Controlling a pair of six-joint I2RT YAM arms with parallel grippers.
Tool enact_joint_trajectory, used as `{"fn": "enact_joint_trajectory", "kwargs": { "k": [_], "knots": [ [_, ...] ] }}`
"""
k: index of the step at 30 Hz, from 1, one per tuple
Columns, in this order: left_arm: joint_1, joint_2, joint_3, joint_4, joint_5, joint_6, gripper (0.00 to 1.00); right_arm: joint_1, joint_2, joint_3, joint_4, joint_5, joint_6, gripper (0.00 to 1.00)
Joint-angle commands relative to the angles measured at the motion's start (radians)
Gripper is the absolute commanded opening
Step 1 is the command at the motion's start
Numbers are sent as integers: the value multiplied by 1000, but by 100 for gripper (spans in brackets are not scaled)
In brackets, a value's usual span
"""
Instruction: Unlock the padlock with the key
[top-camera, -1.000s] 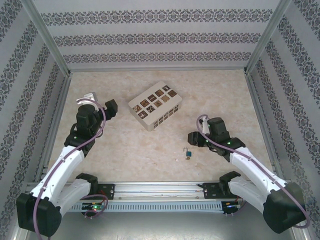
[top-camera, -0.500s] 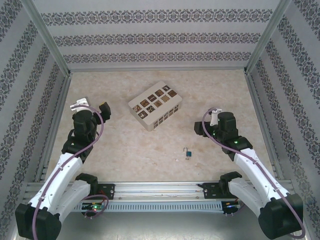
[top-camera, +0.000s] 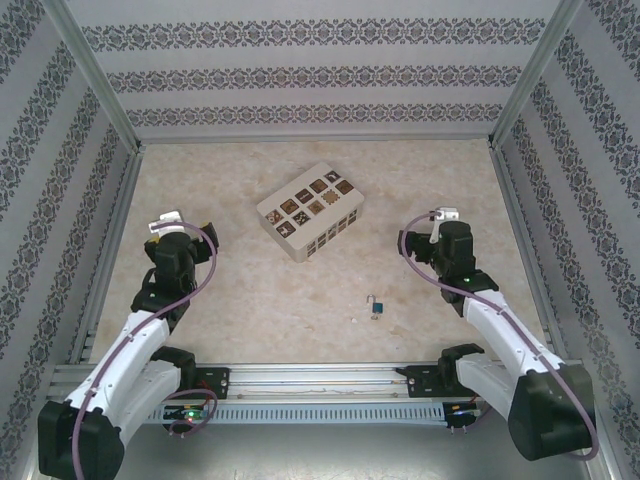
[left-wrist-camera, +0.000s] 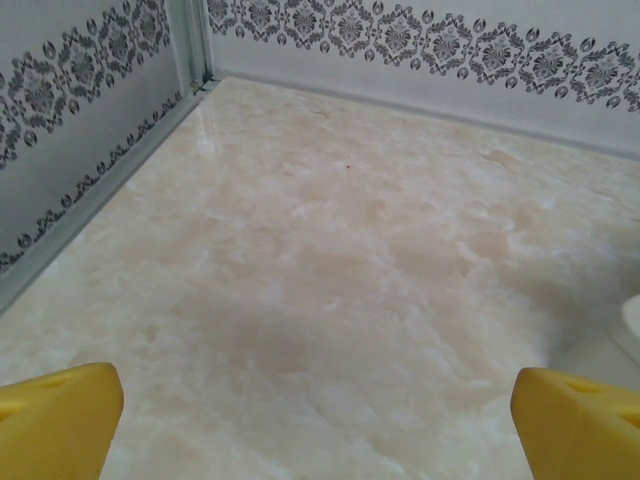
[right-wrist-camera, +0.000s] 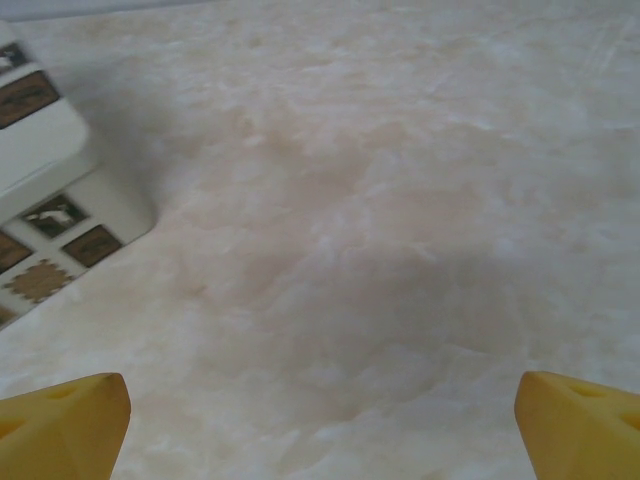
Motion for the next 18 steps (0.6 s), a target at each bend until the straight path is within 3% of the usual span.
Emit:
{"fn": "enact_joint_trajectory", "kwargs": {
  "k": [1, 6, 13, 18],
  "knots": [
    [22, 12, -36, 122, -15, 89, 99, -31, 41, -4, 109, 80, -30, 98],
    [49, 72, -60, 190, -28, 98, 99, -75, 146, -2, 220, 60, -57, 98],
    [81, 147, -62, 245, 3, 117, 99, -106, 305, -47, 539, 27, -76, 98],
    [121, 207, -69, 304, 88, 103, 99, -111, 409, -58, 704, -13, -166, 98]
  ]
}}
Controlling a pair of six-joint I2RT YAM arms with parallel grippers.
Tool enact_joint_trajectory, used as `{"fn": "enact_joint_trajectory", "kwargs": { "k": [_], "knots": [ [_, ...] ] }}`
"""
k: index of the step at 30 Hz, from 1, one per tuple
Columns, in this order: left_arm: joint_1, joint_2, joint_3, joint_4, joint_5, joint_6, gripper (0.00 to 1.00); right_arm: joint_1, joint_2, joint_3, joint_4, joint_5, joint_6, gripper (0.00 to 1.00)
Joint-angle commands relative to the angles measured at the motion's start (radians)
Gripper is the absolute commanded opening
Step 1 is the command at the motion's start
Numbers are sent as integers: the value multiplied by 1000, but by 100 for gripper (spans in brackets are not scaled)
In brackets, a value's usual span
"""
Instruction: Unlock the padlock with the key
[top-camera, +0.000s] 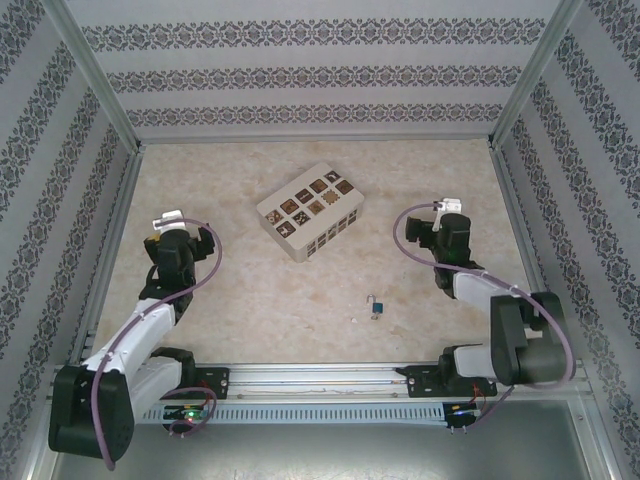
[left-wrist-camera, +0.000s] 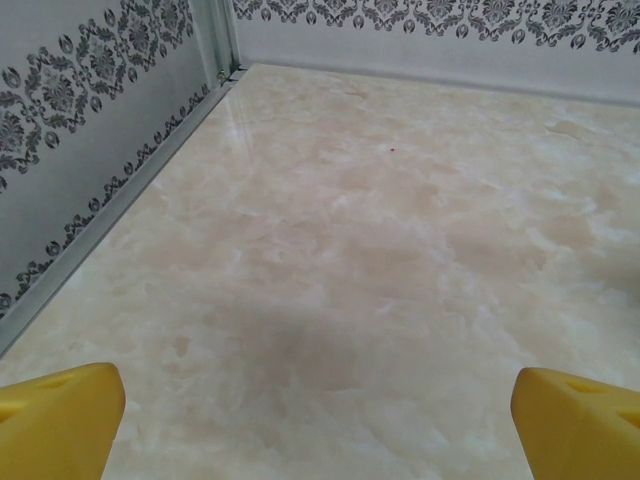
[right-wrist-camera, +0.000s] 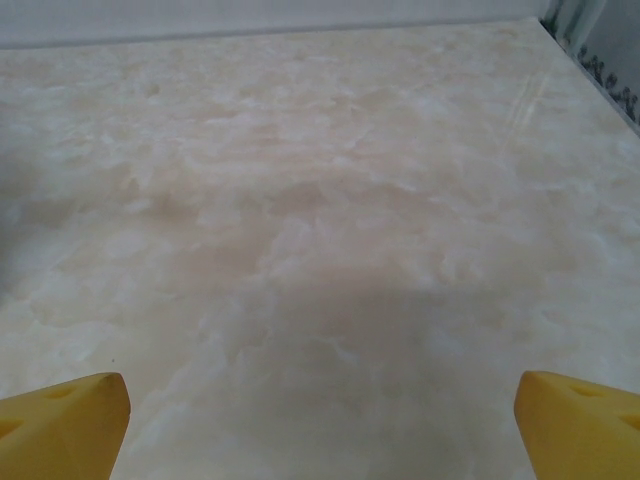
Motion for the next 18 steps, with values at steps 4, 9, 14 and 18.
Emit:
{"fn": "enact_joint_trajectory", "kwargs": {
  "k": [4, 9, 14, 18],
  "knots": [
    [43, 84, -23, 167, 88, -10, 99, -39, 97, -55, 309, -76, -51, 98],
    [58, 162, -19, 248, 117, -11, 99, -59, 164, -83, 415, -111, -32, 98],
    [67, 237, -17, 336, 132, -4, 99, -65, 169, -73, 407, -126, -29, 98],
    [70, 301, -14, 417, 161, 24, 99, -65, 168, -73, 408, -127, -30, 98]
  ]
}}
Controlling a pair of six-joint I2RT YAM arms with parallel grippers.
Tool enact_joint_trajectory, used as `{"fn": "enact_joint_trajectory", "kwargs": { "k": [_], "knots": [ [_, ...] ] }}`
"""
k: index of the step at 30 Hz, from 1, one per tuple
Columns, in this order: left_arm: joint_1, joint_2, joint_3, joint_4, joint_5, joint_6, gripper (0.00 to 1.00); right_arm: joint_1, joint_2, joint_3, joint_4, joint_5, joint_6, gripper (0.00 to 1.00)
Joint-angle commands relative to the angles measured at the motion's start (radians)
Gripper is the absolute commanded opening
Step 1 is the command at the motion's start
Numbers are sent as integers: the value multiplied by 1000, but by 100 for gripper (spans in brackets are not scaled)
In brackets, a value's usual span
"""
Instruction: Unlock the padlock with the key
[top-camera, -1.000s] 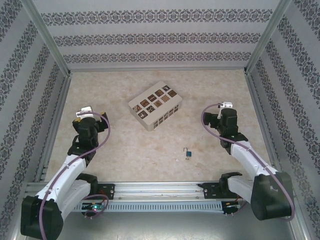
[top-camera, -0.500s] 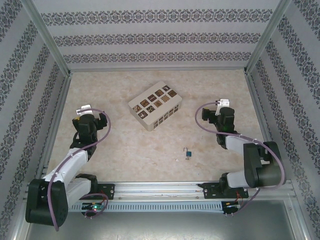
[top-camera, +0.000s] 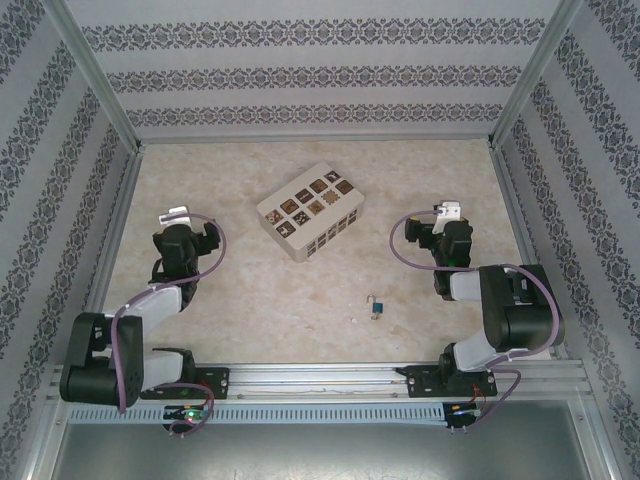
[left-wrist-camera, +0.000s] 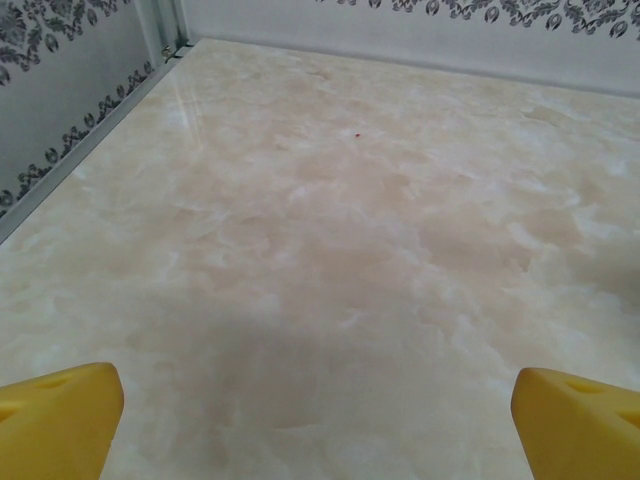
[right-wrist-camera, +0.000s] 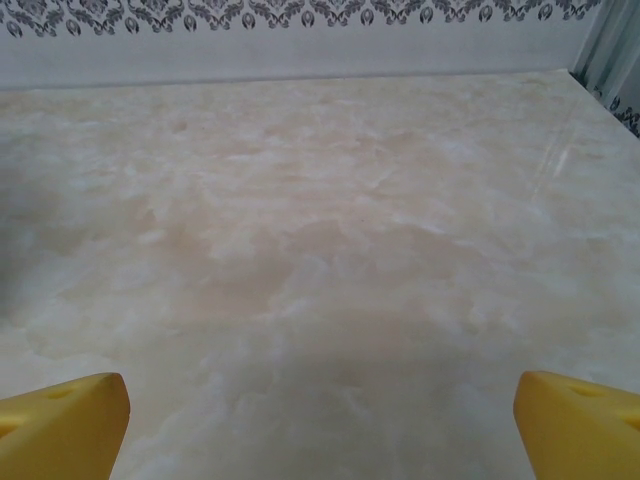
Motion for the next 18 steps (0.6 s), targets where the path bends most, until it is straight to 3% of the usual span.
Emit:
{"fn": "enact_joint_trajectory", "kwargs": {
  "k": [1, 11, 14, 17, 18],
  "knots": [
    [15, 39, 1, 125, 34, 34, 99, -12, 0, 4, 43, -23, 0, 99],
    [24, 259, -101, 543, 50, 86, 99, -11, 1, 4, 43, -22, -1, 98],
    [26, 274, -104, 544, 102, 93, 99, -11, 2, 4, 43, -21, -1, 98],
    [26, 366, -107, 672, 107, 107, 99, -11, 2, 4, 41, -21, -1, 98],
    [26, 330, -87, 575, 114, 96, 99, -11, 1, 4, 41, -21, -1, 98]
  ]
}}
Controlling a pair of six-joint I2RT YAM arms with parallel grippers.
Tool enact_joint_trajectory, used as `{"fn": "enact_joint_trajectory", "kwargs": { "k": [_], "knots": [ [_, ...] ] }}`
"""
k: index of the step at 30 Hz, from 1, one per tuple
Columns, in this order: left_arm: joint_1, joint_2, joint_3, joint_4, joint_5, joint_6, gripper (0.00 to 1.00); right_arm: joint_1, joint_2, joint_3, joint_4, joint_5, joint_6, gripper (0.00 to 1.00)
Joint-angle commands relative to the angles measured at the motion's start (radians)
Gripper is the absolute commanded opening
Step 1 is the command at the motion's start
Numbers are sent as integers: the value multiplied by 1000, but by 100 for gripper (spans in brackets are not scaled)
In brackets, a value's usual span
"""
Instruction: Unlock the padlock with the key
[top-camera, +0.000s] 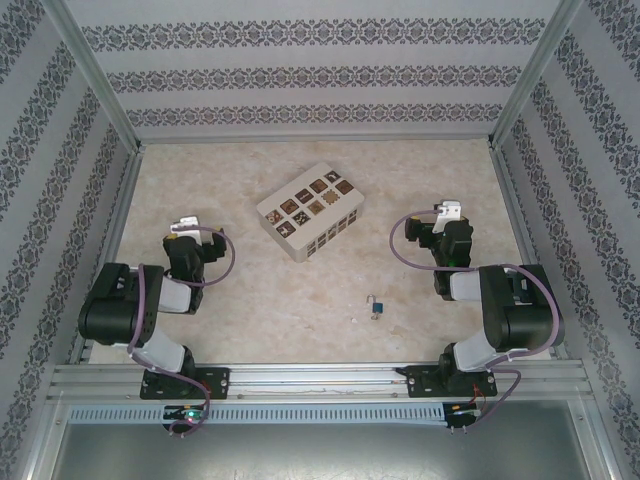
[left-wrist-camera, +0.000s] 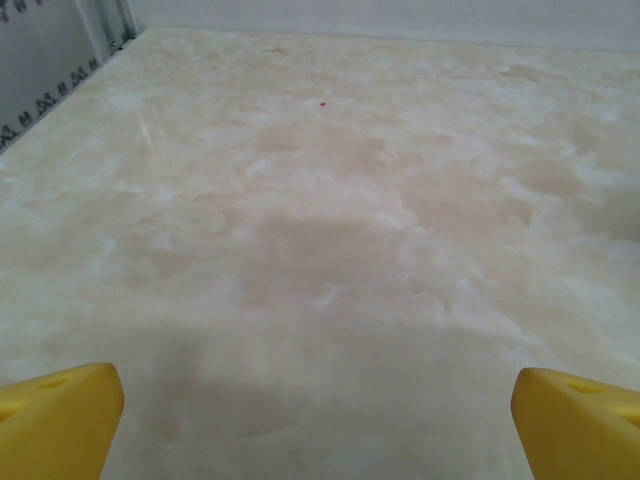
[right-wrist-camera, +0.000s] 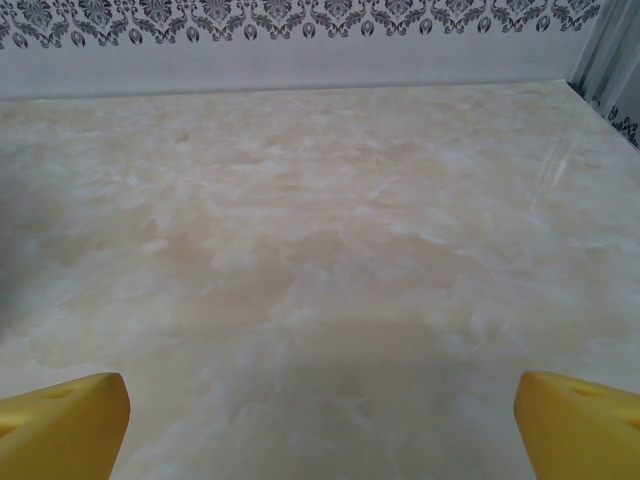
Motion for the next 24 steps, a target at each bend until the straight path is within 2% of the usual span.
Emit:
{"fn": "enact_joint_trajectory", "kwargs": {
  "k": [1, 3, 5, 7, 24],
  "knots": [
    [12, -23, 41, -7, 31, 14, 99, -11, 2, 4, 31, -20, -1, 98],
    [10, 14, 67, 12, 58, 43, 99, -11, 2, 4, 30, -19, -3, 99],
    [10, -8, 87, -69, 70, 36, 99, -9, 0, 3, 32, -19, -3, 98],
    [10, 12, 75, -7, 70, 44, 99, -9, 0, 4, 31, -20, -3, 98],
    [11, 5, 73, -18, 70, 42, 99, 4, 2, 7, 25, -28, -27, 98]
  ]
}}
